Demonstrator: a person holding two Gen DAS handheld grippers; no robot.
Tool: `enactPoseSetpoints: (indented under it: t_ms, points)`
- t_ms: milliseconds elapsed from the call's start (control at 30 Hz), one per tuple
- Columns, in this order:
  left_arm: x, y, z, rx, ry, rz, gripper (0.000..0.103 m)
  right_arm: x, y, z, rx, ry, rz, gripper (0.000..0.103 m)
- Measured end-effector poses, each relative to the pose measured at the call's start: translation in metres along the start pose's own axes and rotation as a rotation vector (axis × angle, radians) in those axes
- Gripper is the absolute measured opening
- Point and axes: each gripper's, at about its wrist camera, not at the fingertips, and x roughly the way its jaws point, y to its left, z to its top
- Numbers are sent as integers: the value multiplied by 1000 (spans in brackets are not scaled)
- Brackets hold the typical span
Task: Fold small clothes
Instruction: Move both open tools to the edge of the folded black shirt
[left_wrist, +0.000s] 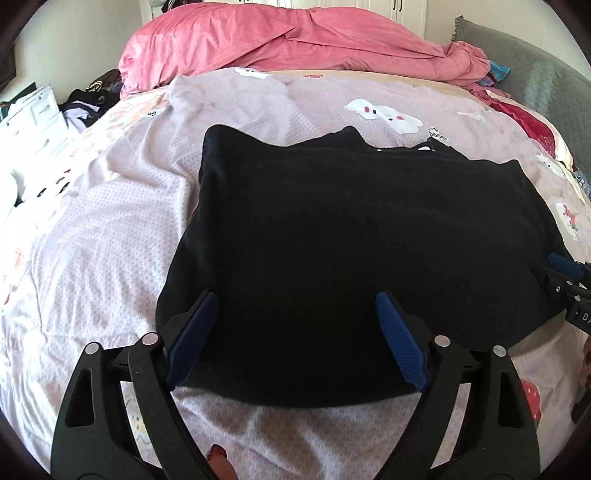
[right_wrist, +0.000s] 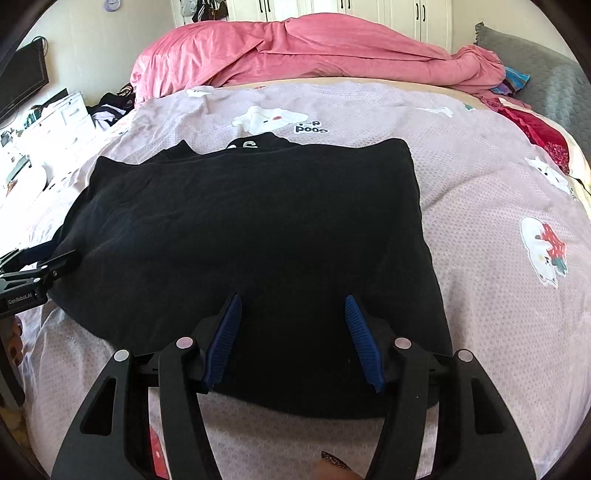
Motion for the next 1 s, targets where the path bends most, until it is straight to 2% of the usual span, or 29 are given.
enactPoseSetpoints:
  t_ms: [167,267,433,533,900,1000]
  points:
    - [-10,2,-7,-16,-13,0,81,-7,-4,-7,23,7,24,59]
    - [-17,2,-9,-12,-18,7,81,-12,-3,-9,25,9,29,64]
    - [-27,4,-13,-27,-22,-3,88,-19,6,-14,1,-1,23,85]
    - [-31,7,-15,-37,-22,-10,90,-26,16,-16,-28,-24,15,91]
    - [-46,38,-15,-78,-41,26,93,-54,76,-26,-229,-157,41,96]
    - [-45,50,-14,-105,-38,28,93,-54,91,-26,-255,-166,56,97]
